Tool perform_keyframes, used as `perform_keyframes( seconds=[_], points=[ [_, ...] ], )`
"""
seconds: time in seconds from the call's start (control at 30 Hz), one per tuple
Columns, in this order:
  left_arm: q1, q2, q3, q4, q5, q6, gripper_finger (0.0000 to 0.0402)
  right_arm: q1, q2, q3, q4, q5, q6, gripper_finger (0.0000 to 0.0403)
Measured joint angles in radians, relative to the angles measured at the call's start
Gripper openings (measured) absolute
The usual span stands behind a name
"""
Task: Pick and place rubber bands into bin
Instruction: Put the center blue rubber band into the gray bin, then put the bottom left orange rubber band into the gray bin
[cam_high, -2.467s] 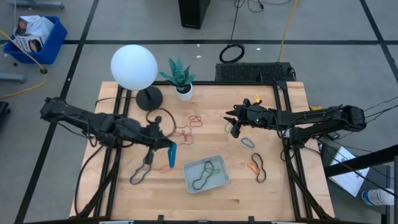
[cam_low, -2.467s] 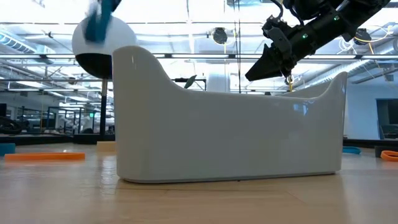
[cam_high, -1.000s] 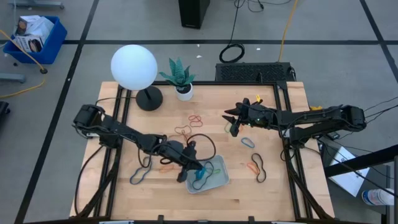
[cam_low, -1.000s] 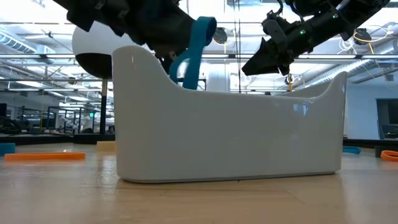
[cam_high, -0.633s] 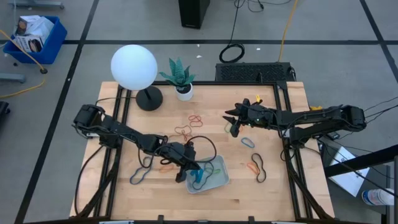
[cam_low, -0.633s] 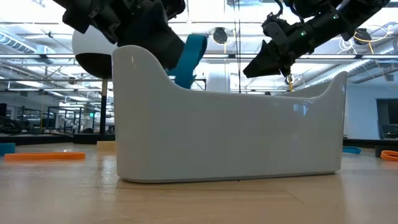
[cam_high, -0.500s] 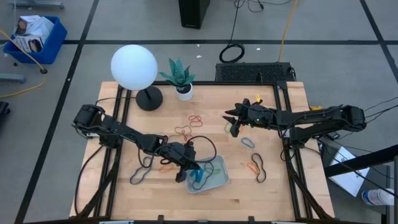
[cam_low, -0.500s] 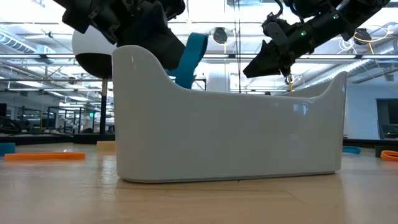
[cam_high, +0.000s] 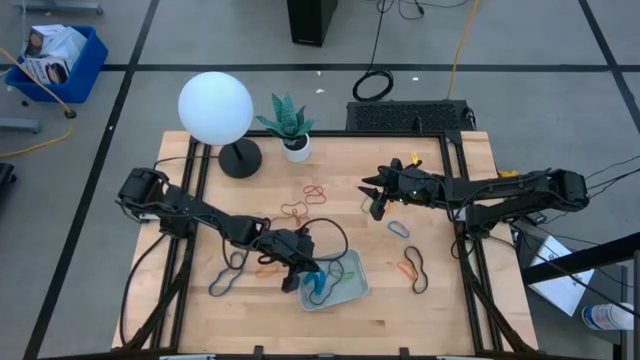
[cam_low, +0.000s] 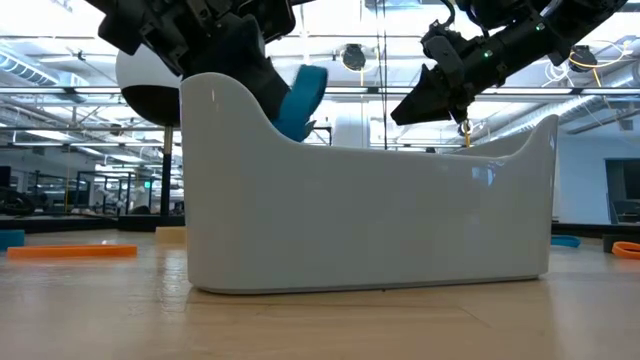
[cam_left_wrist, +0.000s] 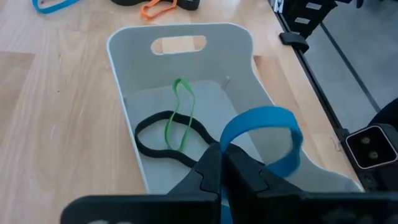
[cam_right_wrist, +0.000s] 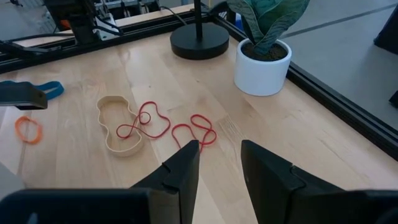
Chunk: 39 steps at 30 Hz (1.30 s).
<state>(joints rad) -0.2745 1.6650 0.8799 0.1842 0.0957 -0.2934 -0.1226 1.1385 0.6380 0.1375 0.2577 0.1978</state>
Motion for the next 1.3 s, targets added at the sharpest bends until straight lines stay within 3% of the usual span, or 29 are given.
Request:
perform_keyframes(
  seconds=[0.37, 1.3],
  points=[
    [0.005, 0.000, 0.000, 0.000, -0.002, -0.032, 0.0056, 0.000, 0.000, 0.000, 0.000, 0.000, 0.000, 0.0114],
    [0.006, -0.032, -0.001, 0.004, -0.020, 0.021, 0.0037, 0.000, 0.000, -0.001, -0.044, 0.001, 0.000, 0.0114]
  ],
)
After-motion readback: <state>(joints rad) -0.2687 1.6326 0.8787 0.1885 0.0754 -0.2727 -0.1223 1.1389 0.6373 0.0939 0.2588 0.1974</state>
